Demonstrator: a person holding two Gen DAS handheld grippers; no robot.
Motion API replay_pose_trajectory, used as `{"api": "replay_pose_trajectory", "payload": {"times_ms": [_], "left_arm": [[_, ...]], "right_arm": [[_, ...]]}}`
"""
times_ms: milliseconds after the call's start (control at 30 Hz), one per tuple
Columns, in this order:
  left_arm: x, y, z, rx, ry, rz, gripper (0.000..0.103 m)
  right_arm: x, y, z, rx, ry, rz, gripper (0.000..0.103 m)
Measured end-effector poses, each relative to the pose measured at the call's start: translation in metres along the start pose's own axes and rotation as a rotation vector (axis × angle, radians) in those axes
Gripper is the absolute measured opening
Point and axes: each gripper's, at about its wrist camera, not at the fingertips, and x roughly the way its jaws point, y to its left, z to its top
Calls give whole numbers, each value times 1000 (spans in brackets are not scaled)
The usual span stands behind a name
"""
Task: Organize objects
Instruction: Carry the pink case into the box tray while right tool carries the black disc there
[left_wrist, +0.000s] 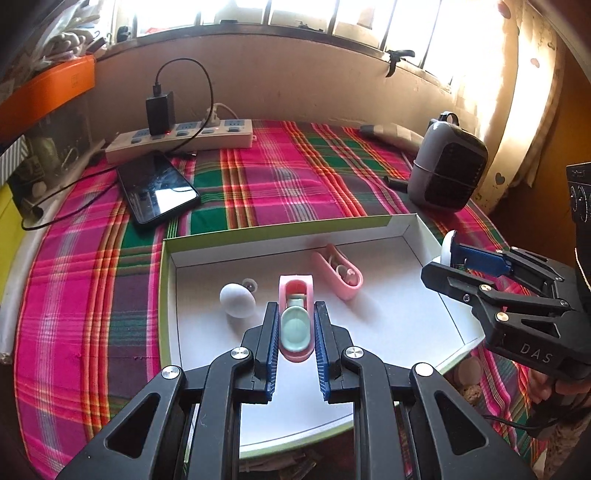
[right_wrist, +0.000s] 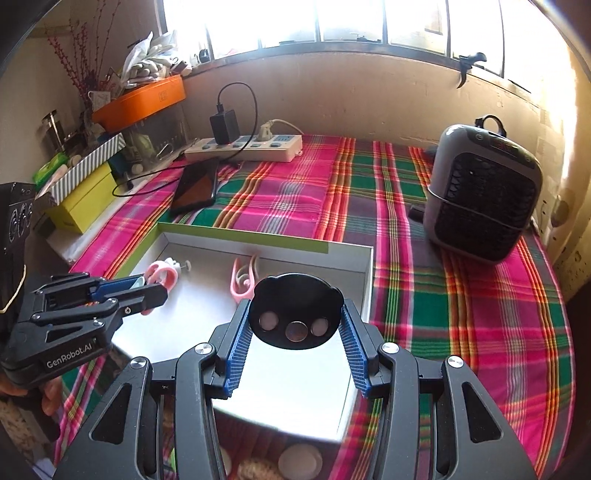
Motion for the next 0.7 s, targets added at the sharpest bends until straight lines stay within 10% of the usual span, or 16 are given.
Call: {"api": "replay_pose_trajectory", "payload": {"times_ms": [700], "left_arm": [[41, 3, 20, 7, 48, 21, 16]], "right_arm": [[53, -9, 16, -8, 71, 13, 48]]}}
